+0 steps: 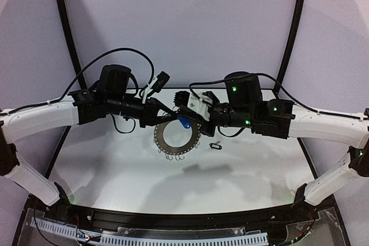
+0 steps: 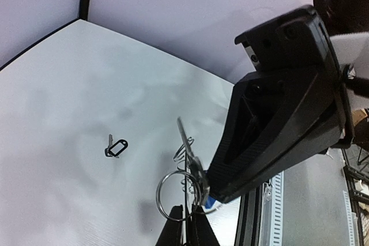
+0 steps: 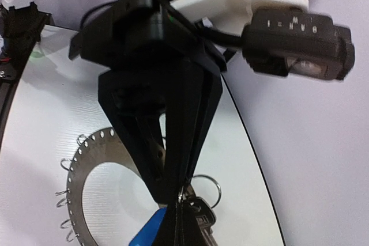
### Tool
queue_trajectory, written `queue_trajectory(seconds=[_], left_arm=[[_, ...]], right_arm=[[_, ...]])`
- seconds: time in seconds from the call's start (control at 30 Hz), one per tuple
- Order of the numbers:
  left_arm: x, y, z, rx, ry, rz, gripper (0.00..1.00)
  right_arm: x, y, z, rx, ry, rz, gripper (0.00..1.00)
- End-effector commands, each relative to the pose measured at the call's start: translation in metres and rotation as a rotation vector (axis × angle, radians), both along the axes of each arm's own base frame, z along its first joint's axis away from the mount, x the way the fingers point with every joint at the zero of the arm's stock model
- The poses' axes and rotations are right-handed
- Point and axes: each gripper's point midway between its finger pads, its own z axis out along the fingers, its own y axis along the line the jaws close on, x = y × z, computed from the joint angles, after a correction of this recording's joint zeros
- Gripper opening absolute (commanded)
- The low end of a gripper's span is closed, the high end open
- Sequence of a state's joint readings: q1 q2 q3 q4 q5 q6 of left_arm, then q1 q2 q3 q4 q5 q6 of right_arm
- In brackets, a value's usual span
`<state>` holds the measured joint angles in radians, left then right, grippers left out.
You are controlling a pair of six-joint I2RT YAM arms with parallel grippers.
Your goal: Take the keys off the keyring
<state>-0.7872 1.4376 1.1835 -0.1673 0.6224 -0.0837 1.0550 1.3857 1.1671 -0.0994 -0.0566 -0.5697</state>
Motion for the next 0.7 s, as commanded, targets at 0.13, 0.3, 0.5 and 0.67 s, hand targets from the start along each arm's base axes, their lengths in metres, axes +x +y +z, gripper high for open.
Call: queue_trajectory(seconds=[0.13,0.3,0.5,0.67], left_arm=[[-0.011,0.005,0.061,-0.178,-0.084,0.01,0.01],[-0.008,0.002,0.057,-0.165,-0.072,0.012,0.01],[0.005,0.003,0.042,-0.112,-0.071,0.072,0.02],[-0.004,0.002,0.024,-0.062,-0.068,0.006,0.41]], right_arm=[[0.01,-0.002,-0.034,-0.027,-0.06,-0.065,0.0],[0.015,0.006,-0.029,0.035,-0.026,-0.091,0.0],[0.011,0.004,-0.001,0.126,-0.006,-0.09,0.0],[0.004,0.0,0.011,0.07,-0.06,-0.042,0.0]])
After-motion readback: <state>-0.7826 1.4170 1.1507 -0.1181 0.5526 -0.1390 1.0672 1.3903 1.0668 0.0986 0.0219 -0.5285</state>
